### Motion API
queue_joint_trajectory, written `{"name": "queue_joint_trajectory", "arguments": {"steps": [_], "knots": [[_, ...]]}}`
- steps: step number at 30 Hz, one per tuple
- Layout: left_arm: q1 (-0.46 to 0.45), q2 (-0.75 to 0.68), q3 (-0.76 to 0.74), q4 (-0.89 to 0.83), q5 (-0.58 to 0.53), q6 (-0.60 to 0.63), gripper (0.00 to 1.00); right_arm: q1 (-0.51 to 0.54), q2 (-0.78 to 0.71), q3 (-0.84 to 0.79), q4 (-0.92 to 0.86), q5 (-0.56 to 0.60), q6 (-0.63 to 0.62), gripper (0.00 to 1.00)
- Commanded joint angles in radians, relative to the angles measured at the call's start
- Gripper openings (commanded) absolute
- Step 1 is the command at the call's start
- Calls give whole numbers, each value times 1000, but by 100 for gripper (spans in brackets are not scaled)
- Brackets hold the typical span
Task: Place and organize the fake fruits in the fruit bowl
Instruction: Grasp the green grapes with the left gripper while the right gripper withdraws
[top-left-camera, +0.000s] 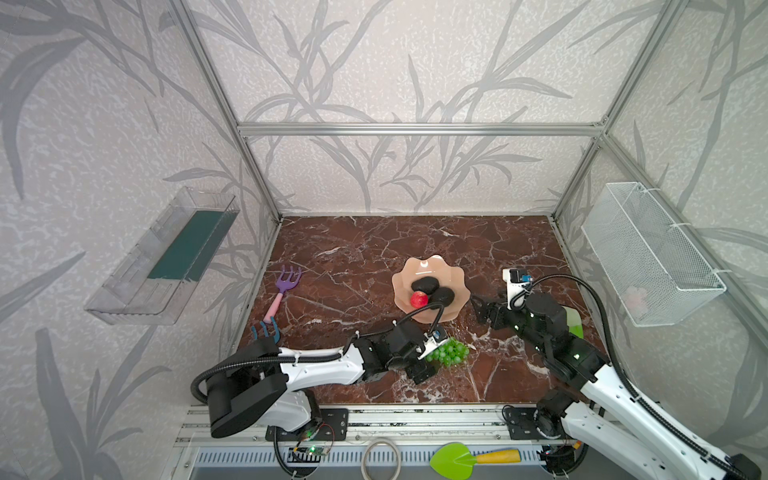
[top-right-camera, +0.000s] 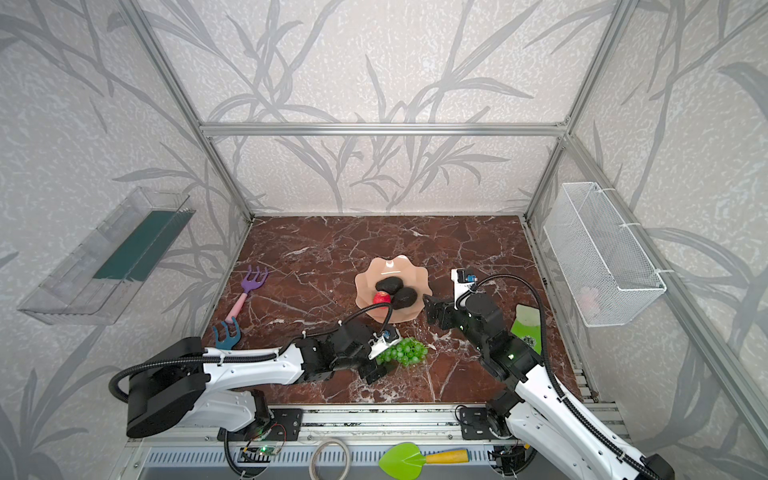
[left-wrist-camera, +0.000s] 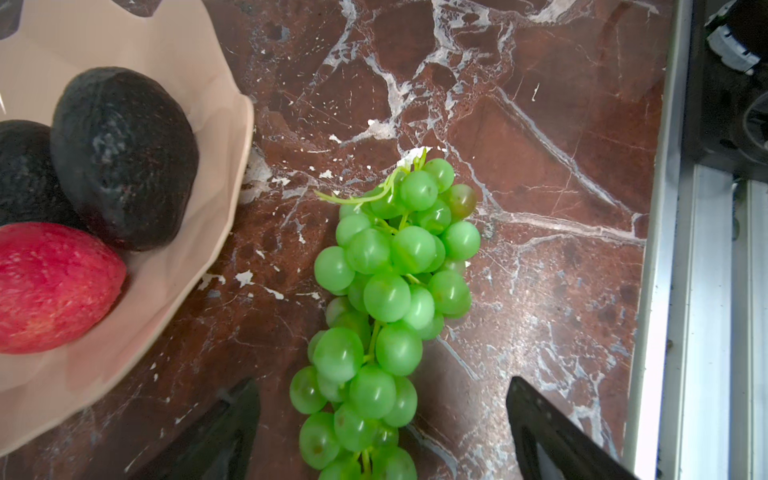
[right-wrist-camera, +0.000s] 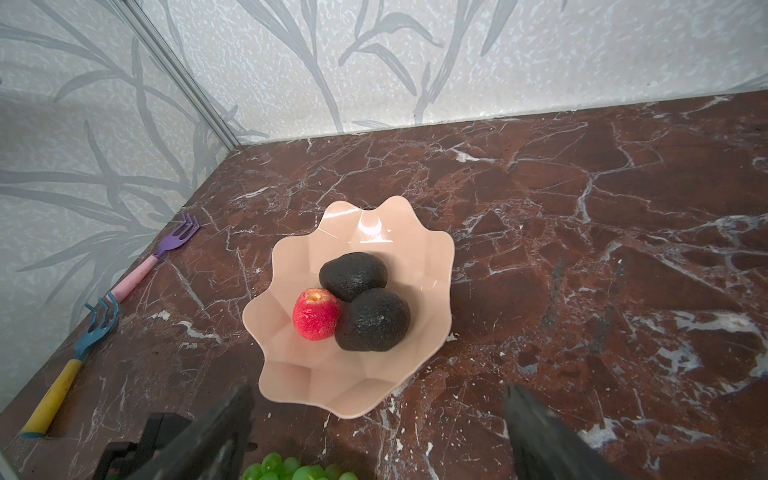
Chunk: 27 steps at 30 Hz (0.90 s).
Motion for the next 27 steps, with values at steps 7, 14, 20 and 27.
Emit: {"name": "queue_joint_trajectory", "arguments": {"steps": [7,14,20,27], "knots": [[-4,148,32,151,-30,22,93,-6,-64,-9,-60,30,-29,93],[-4,232,55,222,-30,5,93,-4,-84,-12,-74,40,-35,93],[-3,265,45,280,-30,-20,92,-5,-90,-12,-77,43,-37,93],[-2,225,-10,328,-30,-33,64,-6,-92,-12,-76,49,-34,93]]}}
